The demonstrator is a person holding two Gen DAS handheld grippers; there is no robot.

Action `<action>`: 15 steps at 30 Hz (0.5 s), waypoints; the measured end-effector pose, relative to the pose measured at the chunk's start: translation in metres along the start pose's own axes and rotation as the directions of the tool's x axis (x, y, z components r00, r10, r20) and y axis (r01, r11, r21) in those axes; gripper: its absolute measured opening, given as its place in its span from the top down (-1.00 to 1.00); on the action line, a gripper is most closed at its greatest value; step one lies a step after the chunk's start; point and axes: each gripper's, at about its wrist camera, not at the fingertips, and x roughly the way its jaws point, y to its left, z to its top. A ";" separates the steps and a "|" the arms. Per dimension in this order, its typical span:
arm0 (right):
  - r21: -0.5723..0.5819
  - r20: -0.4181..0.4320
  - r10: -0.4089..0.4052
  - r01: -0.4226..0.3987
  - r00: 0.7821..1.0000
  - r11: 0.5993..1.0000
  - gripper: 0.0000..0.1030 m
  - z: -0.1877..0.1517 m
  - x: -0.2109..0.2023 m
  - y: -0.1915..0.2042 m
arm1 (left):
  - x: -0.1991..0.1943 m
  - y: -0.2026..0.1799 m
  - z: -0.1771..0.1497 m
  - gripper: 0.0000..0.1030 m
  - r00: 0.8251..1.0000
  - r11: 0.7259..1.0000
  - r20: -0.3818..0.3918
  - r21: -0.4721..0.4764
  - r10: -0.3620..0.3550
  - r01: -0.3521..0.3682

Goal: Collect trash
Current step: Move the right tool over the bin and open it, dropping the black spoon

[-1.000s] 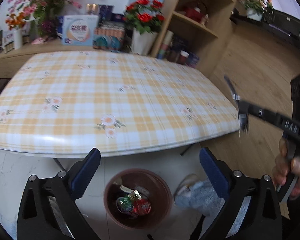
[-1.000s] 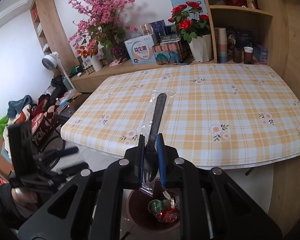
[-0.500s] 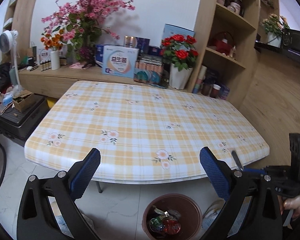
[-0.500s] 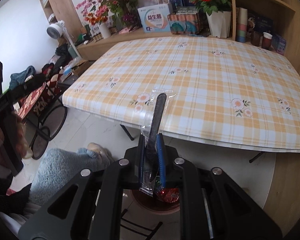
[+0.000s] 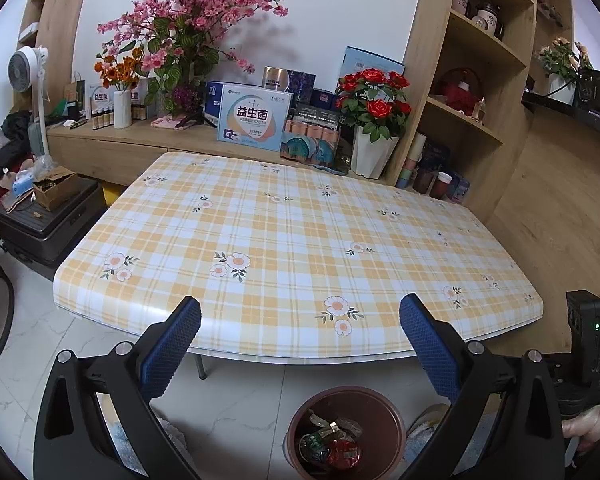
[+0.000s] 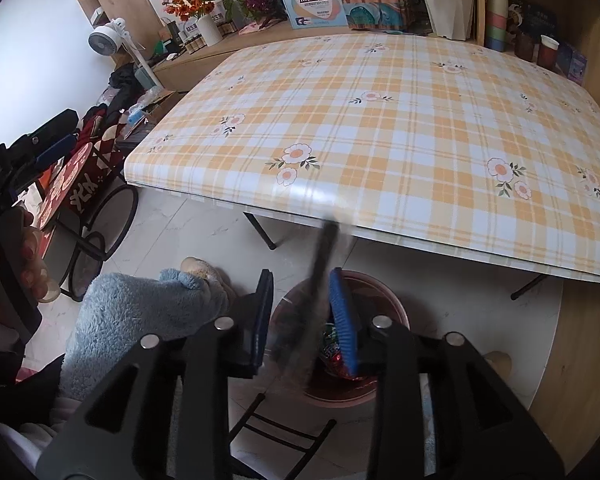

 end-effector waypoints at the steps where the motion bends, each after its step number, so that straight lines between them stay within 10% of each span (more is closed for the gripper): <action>1: -0.001 0.000 -0.003 0.003 1.000 1.000 0.30 0.000 0.000 0.000 | 0.000 0.000 0.000 -0.89 1.000 1.000 0.001 -0.001 0.002 -0.002; 5: 0.005 0.014 -0.020 0.020 1.000 1.000 0.11 0.001 -0.004 -0.001 | 0.000 0.000 0.000 -0.89 1.000 1.000 0.000 0.004 0.004 -0.004; 10: 0.025 0.083 -0.090 0.088 0.993 0.996 -0.77 0.007 -0.020 -0.009 | -0.002 0.000 -0.002 -0.89 1.000 1.000 0.009 0.016 0.012 -0.012; 15: 0.038 0.154 -0.167 0.163 0.974 0.986 -0.89 0.020 -0.043 -0.015 | -0.004 -0.005 0.000 -0.89 1.000 0.999 0.012 0.041 0.012 -0.013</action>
